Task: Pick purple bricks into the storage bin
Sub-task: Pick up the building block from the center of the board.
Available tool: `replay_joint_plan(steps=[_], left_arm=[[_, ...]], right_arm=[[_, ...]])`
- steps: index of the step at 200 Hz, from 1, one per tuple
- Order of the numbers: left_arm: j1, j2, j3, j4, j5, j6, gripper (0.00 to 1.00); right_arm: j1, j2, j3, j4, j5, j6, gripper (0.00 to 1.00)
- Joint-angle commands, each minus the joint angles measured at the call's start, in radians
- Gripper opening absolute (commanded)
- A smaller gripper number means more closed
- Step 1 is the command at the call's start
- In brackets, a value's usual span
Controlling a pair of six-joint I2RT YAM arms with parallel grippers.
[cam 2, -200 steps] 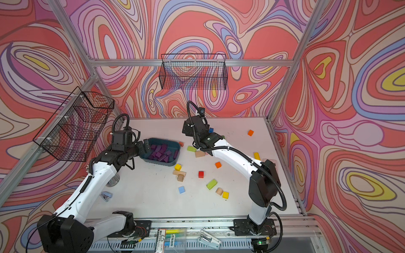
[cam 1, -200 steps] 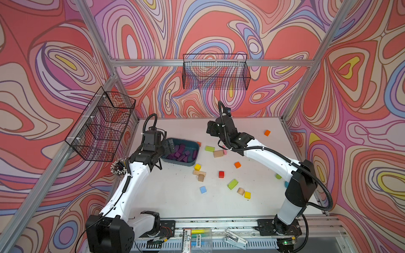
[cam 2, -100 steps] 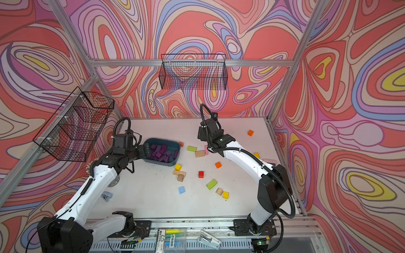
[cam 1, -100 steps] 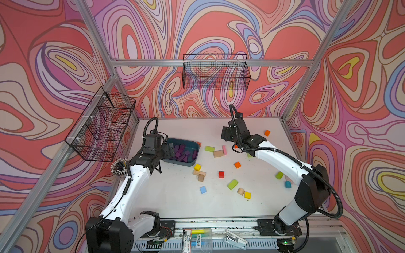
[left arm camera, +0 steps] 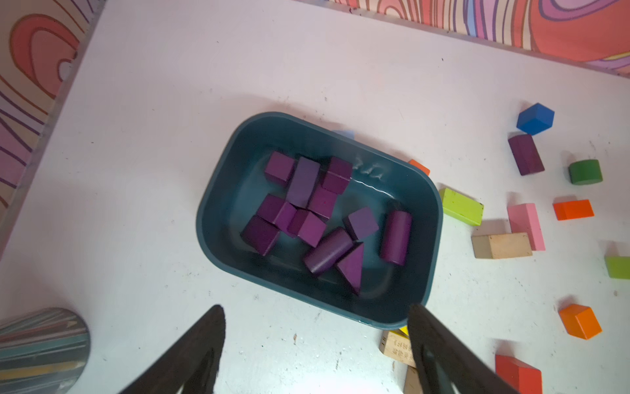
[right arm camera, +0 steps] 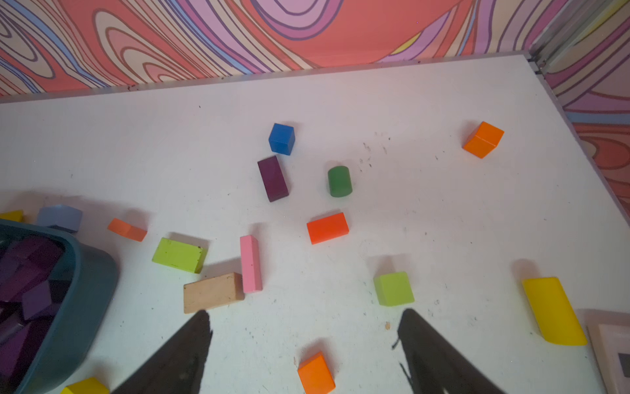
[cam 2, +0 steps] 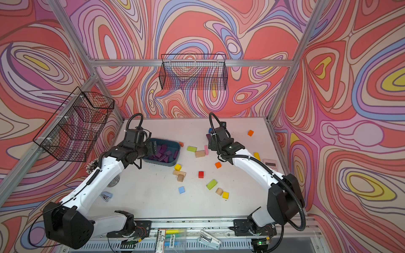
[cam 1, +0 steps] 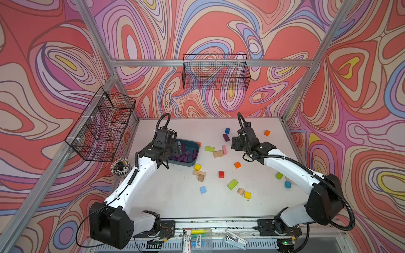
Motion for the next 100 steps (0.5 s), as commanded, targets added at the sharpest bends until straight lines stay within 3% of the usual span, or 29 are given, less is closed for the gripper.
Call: replay_joint_plan(steps=[1,53,100], left_arm=[[-0.069,0.054,0.056,-0.072,-0.083,-0.091,0.85],[-0.24,0.228,0.201,-0.119,-0.153,-0.212,0.84],[-0.291,0.317,0.274,-0.145,-0.143,-0.242,0.84]], right_arm=[[-0.014,-0.027,-0.058,-0.004,0.016,0.024,0.9],[-0.026,-0.061,-0.122,0.02,-0.043,0.034,0.89],[-0.027,-0.022,-0.09,0.013,-0.064,-0.002,0.87]])
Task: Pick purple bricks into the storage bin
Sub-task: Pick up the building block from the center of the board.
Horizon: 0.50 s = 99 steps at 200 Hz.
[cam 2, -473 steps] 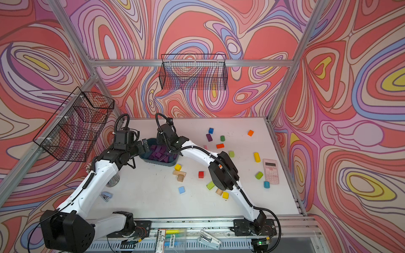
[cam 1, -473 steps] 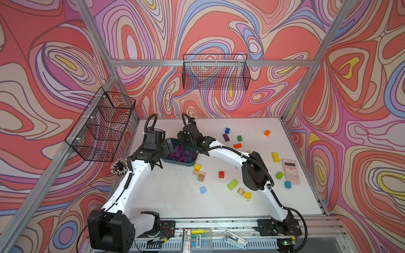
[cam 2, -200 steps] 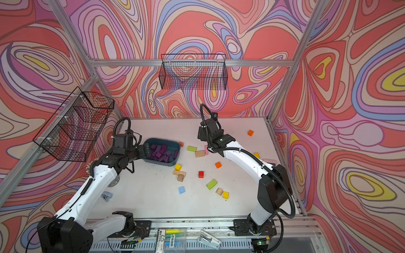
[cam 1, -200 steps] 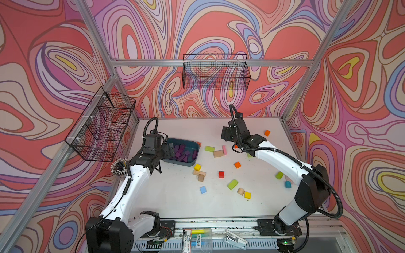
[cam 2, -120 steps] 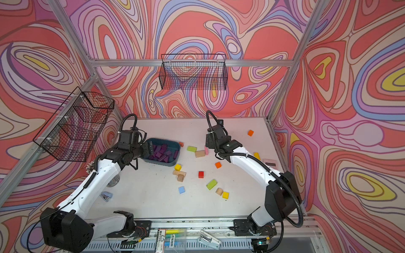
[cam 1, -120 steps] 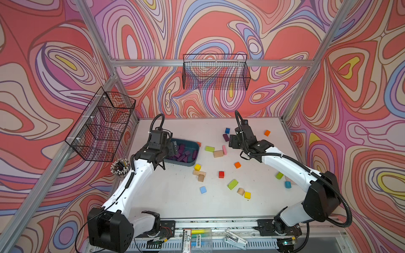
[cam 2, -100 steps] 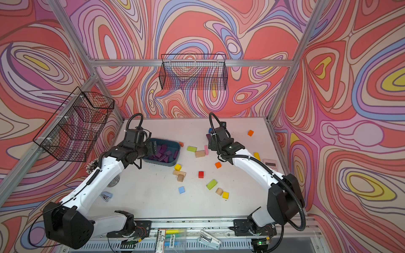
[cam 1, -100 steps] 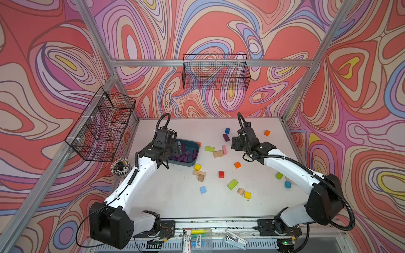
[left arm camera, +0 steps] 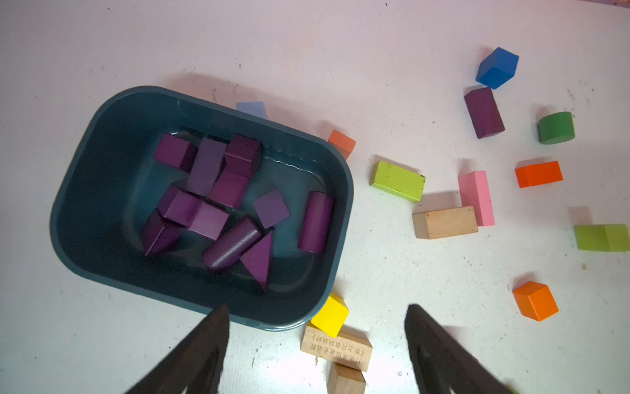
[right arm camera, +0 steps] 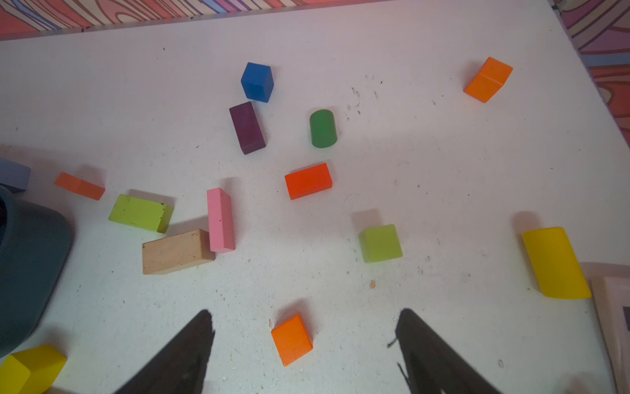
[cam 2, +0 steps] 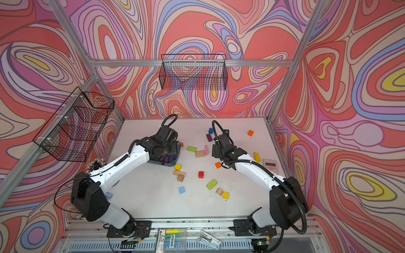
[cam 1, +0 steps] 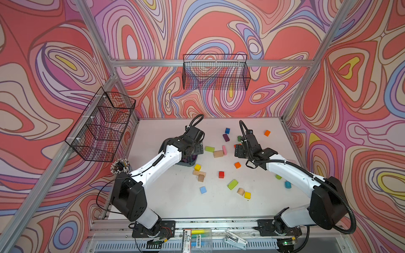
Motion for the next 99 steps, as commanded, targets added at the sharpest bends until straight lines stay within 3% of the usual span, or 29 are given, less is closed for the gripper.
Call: replay_joint_plan(steps=[1,64,99], left_arm=[[-0.01,0.029,0.04,-0.065,-0.018,-0.047,0.84],[-0.011,0.097,0.2,-0.244,-0.052,0.03,0.86],[0.012,0.069,0.182,-0.294,-0.013,0.089,0.86]], right_arm=[[-0.005,0.013,0.026,0.005,-0.018,-0.018,0.87],[-0.004,0.179,0.177,-0.033,-0.062,-0.135,0.82],[-0.005,0.326,0.309,-0.069,-0.09,-0.168,0.77]])
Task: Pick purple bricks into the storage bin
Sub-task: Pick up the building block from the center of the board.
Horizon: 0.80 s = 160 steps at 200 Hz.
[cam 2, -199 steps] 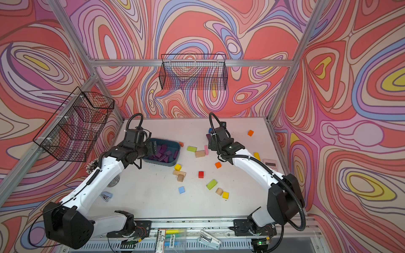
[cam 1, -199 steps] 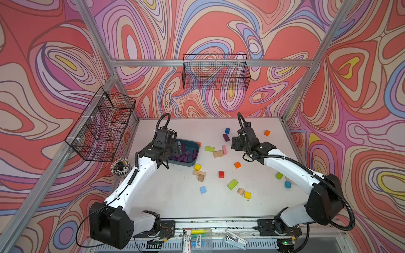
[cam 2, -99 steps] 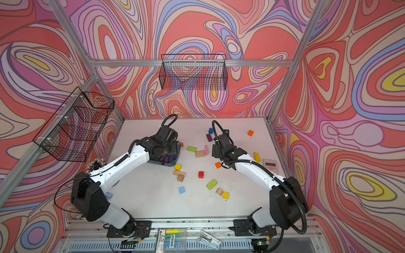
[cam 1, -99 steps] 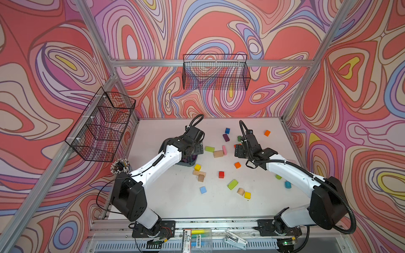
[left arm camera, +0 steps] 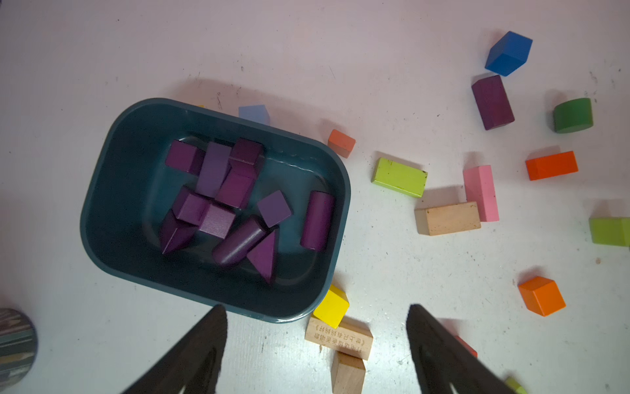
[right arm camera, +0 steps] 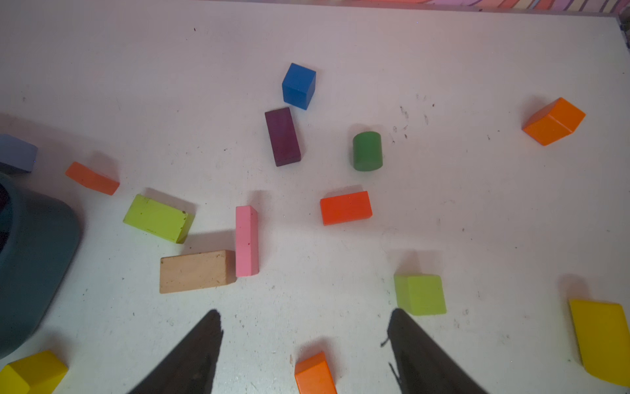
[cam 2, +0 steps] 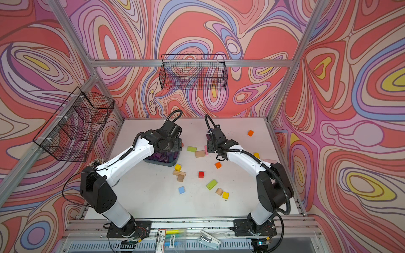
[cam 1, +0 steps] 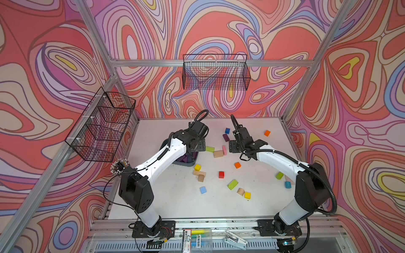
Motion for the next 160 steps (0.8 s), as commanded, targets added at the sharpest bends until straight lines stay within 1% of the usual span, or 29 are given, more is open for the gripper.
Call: replay_joint_plan(steps=[1,33,48,73,95,119,145,160], left_arm=[[0.017,-0.022,-0.011,-0.109,0.01,0.053,0.86],[0.076,-0.077,-0.084,-0.111,0.087,0.096,0.86],[0.102,-0.117,-0.123,-0.106,0.121,0.134,0.86],[0.12,-0.188,-0.182,-0.099,0.154,0.206,0.86],[0.137,-0.233,-0.221,-0.096,0.209,0.253,0.86],[0.143,-0.282,-0.26,-0.077,0.244,0.312,0.86],[0.15,-0.33,-0.308,-0.045,0.291,0.358,0.87],[0.15,-0.372,-0.35,-0.005,0.339,0.371,0.87]], right_arm=[[-0.005,0.083,0.082,-0.04,-0.024,-0.046,0.77],[-0.005,0.238,0.212,-0.05,-0.03,-0.05,0.74],[-0.004,0.303,0.271,-0.055,-0.03,-0.054,0.69],[-0.004,0.393,0.351,-0.055,-0.021,-0.078,0.66],[-0.004,0.464,0.419,-0.066,-0.017,-0.104,0.63],[-0.005,0.517,0.47,-0.066,-0.01,-0.128,0.6],[-0.008,0.546,0.484,-0.034,-0.024,-0.155,0.6],[-0.014,0.567,0.501,-0.027,-0.039,-0.162,0.6]])
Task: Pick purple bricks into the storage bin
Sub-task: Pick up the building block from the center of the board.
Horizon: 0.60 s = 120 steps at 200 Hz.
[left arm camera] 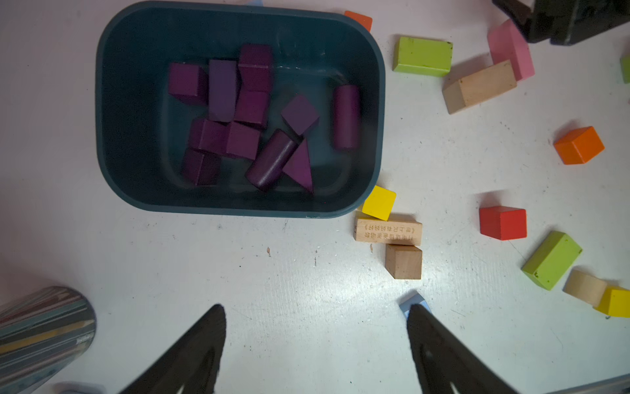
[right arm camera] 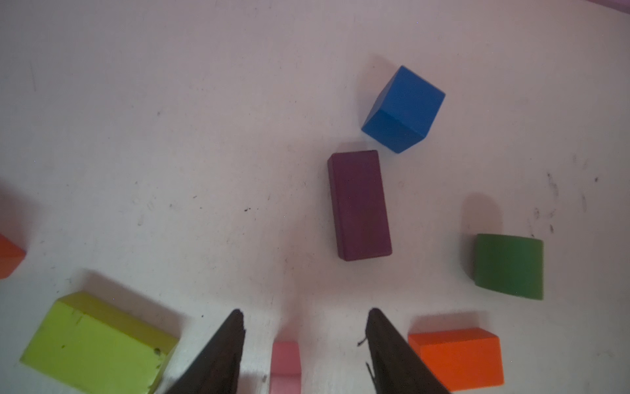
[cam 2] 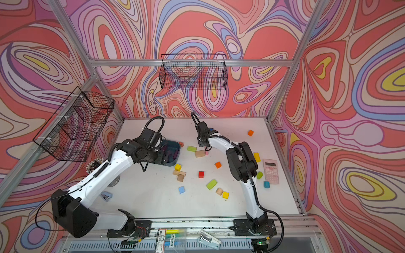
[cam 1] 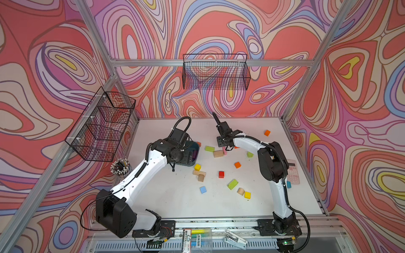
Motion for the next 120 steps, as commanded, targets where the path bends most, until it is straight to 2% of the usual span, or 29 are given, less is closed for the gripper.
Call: replay_joint_plan(steps=[1,43,120], left_arm=[[0.007,-0.062,-0.053,0.051,0.086,0.065,0.87],[0.011,-0.177,-0.186,0.197,0.237,0.102,0.87],[0.022,-0.166,-0.194,0.271,0.359,0.124,0.89]], right_arm=[[-0.014,0.039,0.043,0.019,-0.012,-0.038,0.6],[-0.027,0.081,0.082,0.04,-0.047,-0.06,0.6],[-0.077,0.082,0.06,0.074,-0.118,-0.081,0.6]])
